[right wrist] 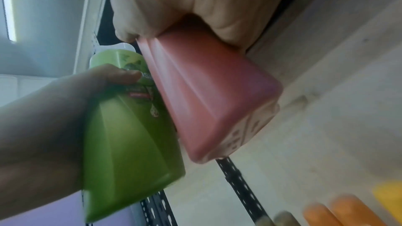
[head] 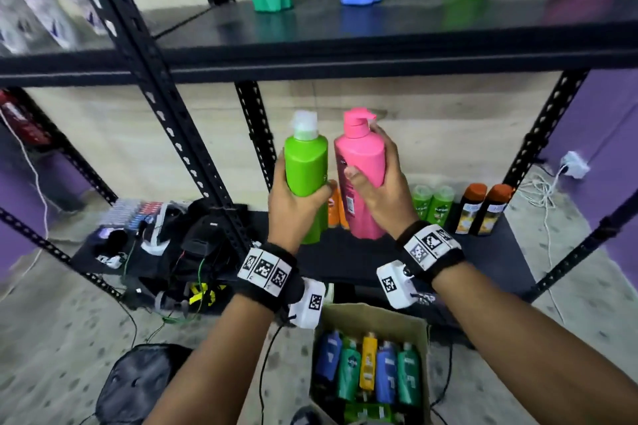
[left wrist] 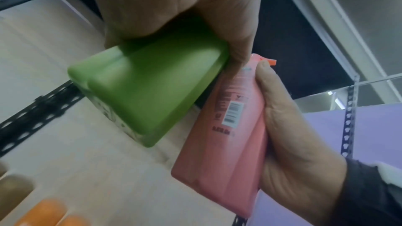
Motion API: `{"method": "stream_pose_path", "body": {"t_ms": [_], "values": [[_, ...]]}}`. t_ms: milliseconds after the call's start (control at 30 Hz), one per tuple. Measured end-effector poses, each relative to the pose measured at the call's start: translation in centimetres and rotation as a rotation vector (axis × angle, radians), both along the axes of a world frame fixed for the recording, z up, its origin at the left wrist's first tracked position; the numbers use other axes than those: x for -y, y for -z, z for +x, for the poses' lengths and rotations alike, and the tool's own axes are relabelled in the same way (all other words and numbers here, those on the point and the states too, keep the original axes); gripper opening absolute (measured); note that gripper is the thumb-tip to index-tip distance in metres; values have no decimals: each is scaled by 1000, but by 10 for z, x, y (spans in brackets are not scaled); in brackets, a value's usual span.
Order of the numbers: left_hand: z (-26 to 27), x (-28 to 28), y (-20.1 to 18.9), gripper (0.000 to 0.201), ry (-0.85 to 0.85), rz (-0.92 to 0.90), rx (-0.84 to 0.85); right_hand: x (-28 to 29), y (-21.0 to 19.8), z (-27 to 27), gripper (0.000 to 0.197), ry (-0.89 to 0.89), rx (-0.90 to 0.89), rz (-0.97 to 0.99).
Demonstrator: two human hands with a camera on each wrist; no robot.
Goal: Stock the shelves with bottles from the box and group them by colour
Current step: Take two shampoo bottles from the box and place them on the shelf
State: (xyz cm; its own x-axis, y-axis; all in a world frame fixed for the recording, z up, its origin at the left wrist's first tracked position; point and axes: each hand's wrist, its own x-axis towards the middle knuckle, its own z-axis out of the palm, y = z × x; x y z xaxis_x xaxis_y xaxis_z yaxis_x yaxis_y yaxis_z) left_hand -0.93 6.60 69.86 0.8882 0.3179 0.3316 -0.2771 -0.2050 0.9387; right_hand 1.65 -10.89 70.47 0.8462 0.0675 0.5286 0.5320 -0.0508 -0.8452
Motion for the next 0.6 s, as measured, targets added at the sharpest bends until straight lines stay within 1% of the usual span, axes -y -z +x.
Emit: {"method": "stream_pose_path", "body": {"t_ms": [100, 200, 467, 600], "values": [[5, -7, -43, 76, -22, 7, 82, -6, -37, 7, 82, -26, 85, 47], [7, -13, -86, 79, -55, 7, 178, -13, -71, 12, 81, -27, 175, 93], [16, -25, -183, 78, -41, -43, 354, -30, -167, 17, 80, -56, 342, 178], [25, -35, -222, 68, -50, -56, 385, -38, -211, 26, 66, -56, 411, 202]]}}
